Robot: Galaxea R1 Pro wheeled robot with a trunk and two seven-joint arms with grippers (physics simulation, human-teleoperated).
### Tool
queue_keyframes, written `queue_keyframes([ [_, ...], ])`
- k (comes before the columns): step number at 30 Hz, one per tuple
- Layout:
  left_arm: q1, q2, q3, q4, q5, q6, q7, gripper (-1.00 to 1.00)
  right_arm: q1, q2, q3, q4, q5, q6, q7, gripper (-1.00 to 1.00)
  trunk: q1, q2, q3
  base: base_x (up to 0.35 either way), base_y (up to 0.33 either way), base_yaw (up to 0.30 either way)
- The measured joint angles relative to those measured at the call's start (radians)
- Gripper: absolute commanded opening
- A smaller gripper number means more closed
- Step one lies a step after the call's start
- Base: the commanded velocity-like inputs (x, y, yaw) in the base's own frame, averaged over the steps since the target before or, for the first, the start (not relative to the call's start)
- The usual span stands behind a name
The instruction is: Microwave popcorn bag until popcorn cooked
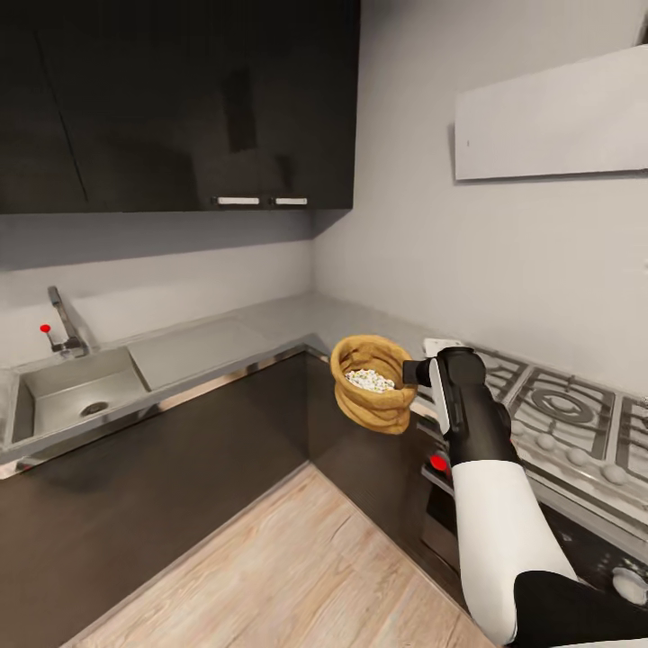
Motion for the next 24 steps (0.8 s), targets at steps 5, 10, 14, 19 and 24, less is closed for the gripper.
queue_keyframes([
  [5,0.000,0.000,0.000,0.000,0.000,0.000,0.000,1.00,0.000,0.000,-0.001,0.000,-0.001,0.000,0.000,-1.00,0.000,0.000,0.000,-0.348,0.000,0.000],
  [10,0.000,0.000,0.000,0.000,0.000,0.000,0.000,1.00,0.000,0.000,-0.003,0.000,-0.002,0.000,0.000,-1.00,0.000,0.000,0.000,-0.348,0.000,0.000],
  [14,0.000,0.001,0.000,0.000,0.000,0.000,0.000,1.00,0.000,0.000,-0.005,0.000,-0.002,0.000,0.000,-1.00,0.000,0.000,0.000,-0.348,0.000,0.000],
  [19,0.000,0.001,0.000,0.000,0.000,0.000,0.001,1.00,0.000,0.000,-0.006,0.000,-0.002,0.000,0.000,-1.00,0.000,0.000,0.000,-0.348,0.000,0.000],
  [24,0.000,0.001,0.000,0.000,0.000,0.000,0.000,1.00,0.000,0.000,-0.006,-0.001,-0.001,0.000,0.000,-1.00,0.000,0.000,0.000,-0.348,0.000,0.000],
])
